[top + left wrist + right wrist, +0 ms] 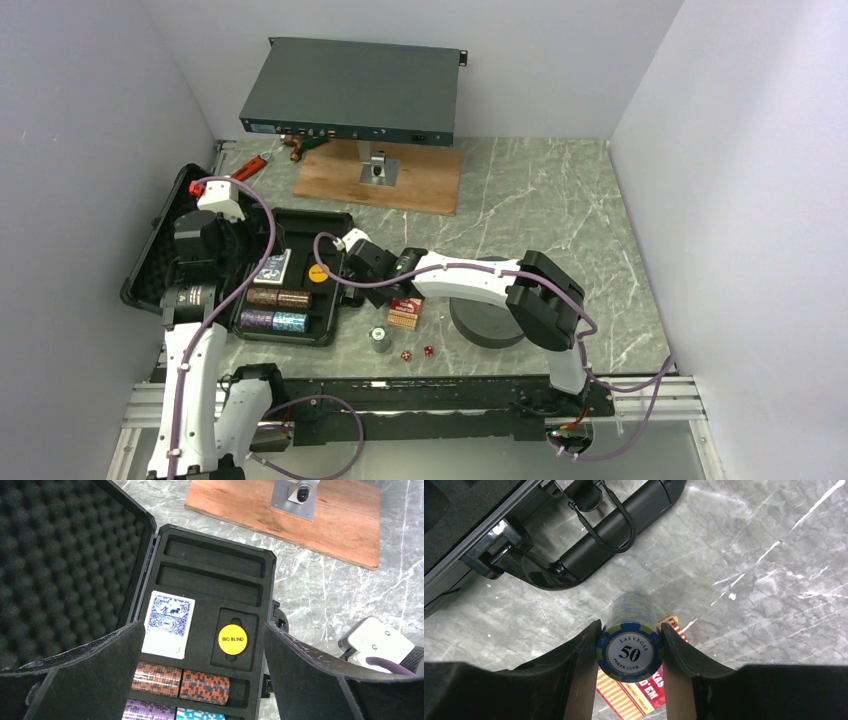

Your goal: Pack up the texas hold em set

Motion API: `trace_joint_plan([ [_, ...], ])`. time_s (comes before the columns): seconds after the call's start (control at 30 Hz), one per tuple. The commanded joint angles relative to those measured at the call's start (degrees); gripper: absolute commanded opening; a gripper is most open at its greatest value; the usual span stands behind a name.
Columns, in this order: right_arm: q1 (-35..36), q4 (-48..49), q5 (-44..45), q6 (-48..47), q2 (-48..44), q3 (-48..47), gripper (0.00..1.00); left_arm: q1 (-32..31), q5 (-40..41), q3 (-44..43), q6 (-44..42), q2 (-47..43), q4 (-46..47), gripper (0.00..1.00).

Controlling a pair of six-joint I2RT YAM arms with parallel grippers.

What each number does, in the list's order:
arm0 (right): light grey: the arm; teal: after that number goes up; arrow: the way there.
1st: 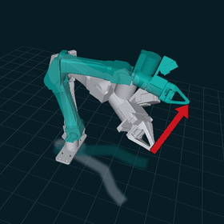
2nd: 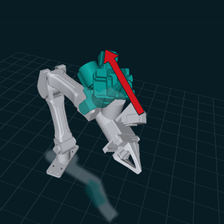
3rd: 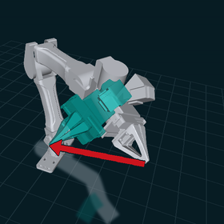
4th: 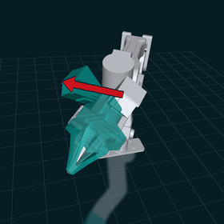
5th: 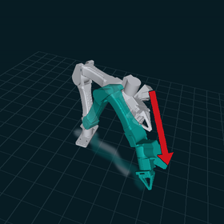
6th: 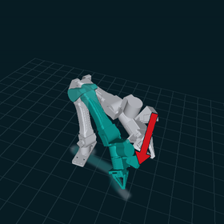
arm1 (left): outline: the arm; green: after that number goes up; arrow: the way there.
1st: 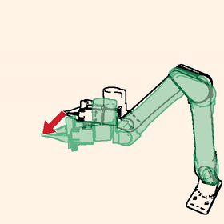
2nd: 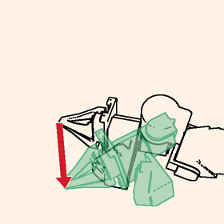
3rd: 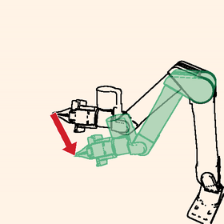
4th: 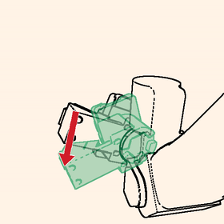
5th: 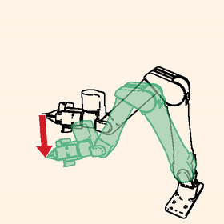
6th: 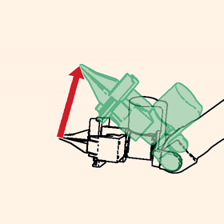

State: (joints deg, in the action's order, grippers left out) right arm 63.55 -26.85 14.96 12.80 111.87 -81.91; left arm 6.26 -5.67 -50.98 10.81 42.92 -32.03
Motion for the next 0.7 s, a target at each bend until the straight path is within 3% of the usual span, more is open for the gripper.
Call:
trace_joint_plan([
  [0.0,-0.2,0.7,2.9,-0.9,-4.8,-3.5,0.00,-0.2,0.3,-1.2,0.0,-0.3,0.8,0.93],
  [0.53,-3.6,6.4,3.0,-0.1,-0.4,-5.4,0.00,-0.8,-4.1,-0.2,-1.3,-1.3,2.6,0.90],
  [0.67,-4.5,6.4,1.7,0.7,1.2,-5.7,0.14,-1.0,-3.9,-0.2,-1.3,-1.3,2.5,0.90],
])
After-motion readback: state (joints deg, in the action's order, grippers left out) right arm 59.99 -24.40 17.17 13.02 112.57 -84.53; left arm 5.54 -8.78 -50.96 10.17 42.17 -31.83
